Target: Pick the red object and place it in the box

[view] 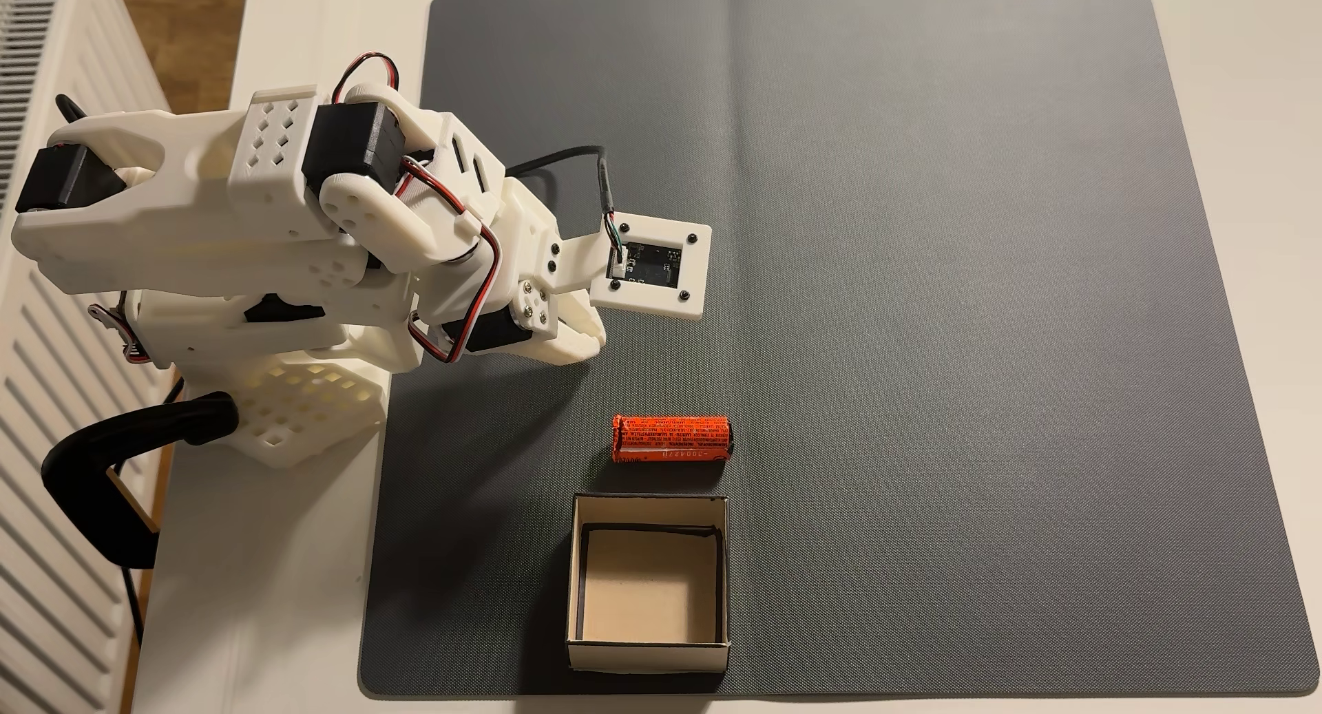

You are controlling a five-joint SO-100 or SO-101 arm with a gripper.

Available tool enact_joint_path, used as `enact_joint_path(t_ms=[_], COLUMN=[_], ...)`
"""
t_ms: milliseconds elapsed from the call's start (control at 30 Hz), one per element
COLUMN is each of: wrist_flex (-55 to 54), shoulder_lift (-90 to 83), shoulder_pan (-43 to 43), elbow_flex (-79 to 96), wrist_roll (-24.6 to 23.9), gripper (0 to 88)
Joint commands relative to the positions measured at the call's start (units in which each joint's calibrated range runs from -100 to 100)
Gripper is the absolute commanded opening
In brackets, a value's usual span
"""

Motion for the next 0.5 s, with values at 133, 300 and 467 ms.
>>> enact_joint_path(t_ms=[133, 300, 467], wrist_flex=[0.7, 0.7, -0.9], shoulder_lift=[0.6, 0.5, 0.4], shoulder_pan=[-0.3, 1.3, 2.5], elbow_flex=[0.8, 0.8, 0.7], wrist_roll=[-0.1, -0.6, -0.5], gripper=[0.7, 0.7, 0.7])
